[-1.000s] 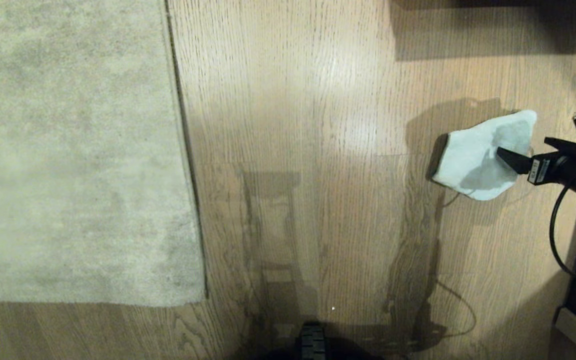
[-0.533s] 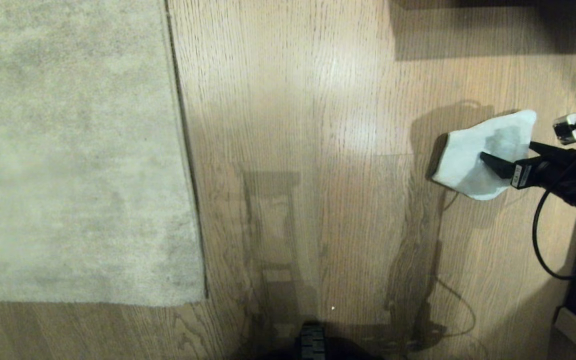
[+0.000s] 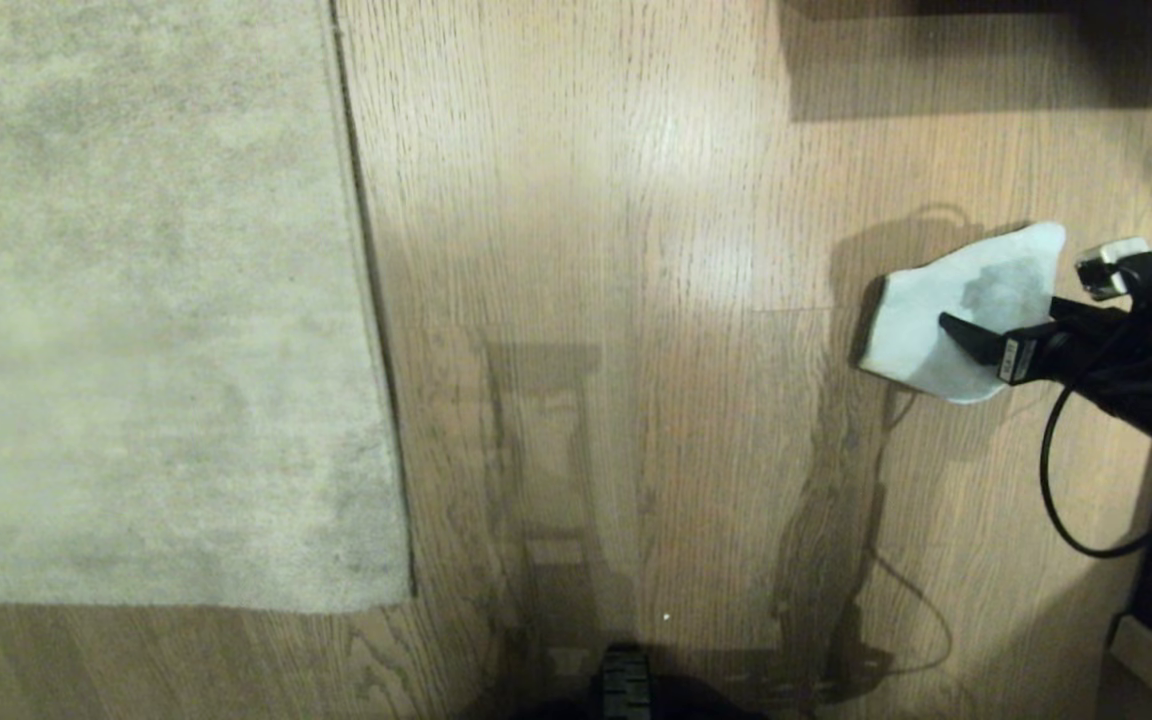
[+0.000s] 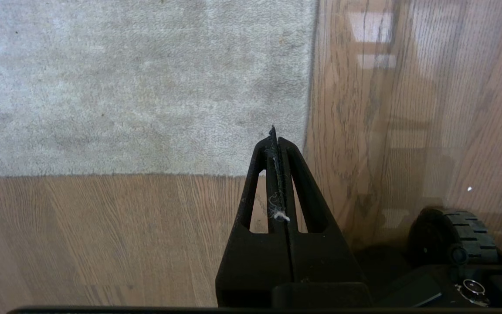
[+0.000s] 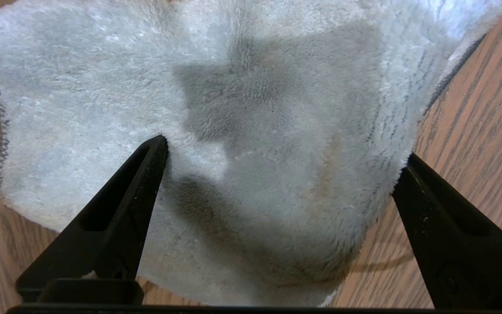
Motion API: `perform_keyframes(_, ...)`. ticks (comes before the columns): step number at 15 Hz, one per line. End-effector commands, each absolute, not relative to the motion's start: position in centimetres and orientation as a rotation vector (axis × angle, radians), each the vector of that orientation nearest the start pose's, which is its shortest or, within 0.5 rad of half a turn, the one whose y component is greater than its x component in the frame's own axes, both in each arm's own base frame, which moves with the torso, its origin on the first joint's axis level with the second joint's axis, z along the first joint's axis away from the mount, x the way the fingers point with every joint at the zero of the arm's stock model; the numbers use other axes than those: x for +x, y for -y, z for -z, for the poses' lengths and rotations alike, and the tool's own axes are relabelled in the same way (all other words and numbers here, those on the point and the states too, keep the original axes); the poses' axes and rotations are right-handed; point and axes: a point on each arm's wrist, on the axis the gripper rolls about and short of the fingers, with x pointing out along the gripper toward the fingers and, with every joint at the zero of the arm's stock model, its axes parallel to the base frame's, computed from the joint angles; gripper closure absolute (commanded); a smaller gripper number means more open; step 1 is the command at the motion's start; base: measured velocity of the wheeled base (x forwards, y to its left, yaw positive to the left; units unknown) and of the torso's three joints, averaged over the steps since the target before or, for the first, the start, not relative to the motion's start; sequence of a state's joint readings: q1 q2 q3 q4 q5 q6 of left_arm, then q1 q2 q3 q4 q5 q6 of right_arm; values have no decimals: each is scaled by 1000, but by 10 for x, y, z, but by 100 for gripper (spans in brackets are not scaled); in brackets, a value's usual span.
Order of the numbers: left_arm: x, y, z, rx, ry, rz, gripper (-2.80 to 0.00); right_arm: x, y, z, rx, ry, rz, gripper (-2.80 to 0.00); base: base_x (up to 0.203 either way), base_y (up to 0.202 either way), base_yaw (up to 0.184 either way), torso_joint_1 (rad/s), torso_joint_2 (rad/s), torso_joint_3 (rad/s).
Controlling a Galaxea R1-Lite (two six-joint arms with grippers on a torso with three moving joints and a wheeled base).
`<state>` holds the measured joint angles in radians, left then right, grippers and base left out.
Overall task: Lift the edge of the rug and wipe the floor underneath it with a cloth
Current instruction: Pick up the rag
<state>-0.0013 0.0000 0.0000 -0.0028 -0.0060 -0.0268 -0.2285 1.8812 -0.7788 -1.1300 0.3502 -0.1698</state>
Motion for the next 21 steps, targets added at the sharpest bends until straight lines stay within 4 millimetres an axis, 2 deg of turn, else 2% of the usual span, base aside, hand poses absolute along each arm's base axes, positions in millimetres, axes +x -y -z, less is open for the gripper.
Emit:
perform_keyframes(1, -23, 0, -76, -28, 3, 8, 0, 335, 70, -164, -179, 37, -122, -280, 0, 0, 0, 0, 0, 0)
perform_keyframes(4, -23, 0, -76, -28, 2, 8, 0, 335, 69, -163, -179, 33, -124, -280, 0, 0, 0, 0, 0, 0)
perform_keyframes(5, -23, 0, -76, -28, 1, 8, 0, 336, 69, -162, -177, 31, -125, 0, 0, 0, 0, 0, 0, 0)
perform_keyframes(14, -23, 0, -76, -28, 3, 8, 0, 331, 64, -168, -182, 48, -133, 0, 0, 0, 0, 0, 0, 0)
perform_keyframes(18, -23, 0, -76, -28, 3, 8, 0, 322, 57, -179, -186, 73, -145, 0, 0, 0, 0, 0, 0, 0)
perform_keyframes(21, -23, 0, -76, -28, 3, 8, 0, 309, 54, -187, -187, 84, -146, 0, 0, 0, 0, 0, 0, 0)
